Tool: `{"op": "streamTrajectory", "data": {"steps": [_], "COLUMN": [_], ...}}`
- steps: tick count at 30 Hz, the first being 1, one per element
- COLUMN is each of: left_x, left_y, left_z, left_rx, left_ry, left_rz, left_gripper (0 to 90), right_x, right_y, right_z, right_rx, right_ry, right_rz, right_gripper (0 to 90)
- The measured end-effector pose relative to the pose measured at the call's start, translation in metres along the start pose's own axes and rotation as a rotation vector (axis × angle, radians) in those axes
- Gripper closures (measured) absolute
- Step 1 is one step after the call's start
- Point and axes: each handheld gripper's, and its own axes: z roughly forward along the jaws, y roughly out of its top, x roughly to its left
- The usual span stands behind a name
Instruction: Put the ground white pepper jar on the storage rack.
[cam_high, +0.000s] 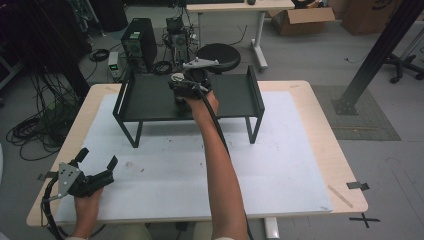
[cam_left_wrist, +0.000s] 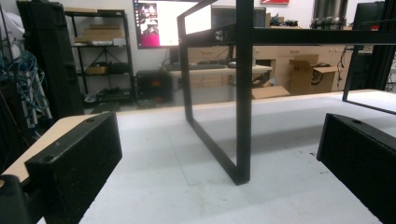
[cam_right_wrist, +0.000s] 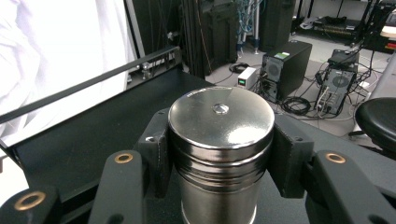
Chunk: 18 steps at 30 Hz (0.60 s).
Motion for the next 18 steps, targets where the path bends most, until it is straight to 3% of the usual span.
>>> {"op": "streamTrajectory", "data": {"steps": [18], "left_x": [-0.0002], "left_y": [0.0000], "left_z": [0.0000], "left_rx": [-0.001], "left_ry": [-0.001], "left_rz": [0.001], "left_gripper": [0.3], "right_x": [-0.0002], "right_y": [-0.0030], "right_z": [0.0031], "right_rx": [0.013], "right_ry": [-0.002], "right_rz": [0.005], "right_gripper": [47.2]}}
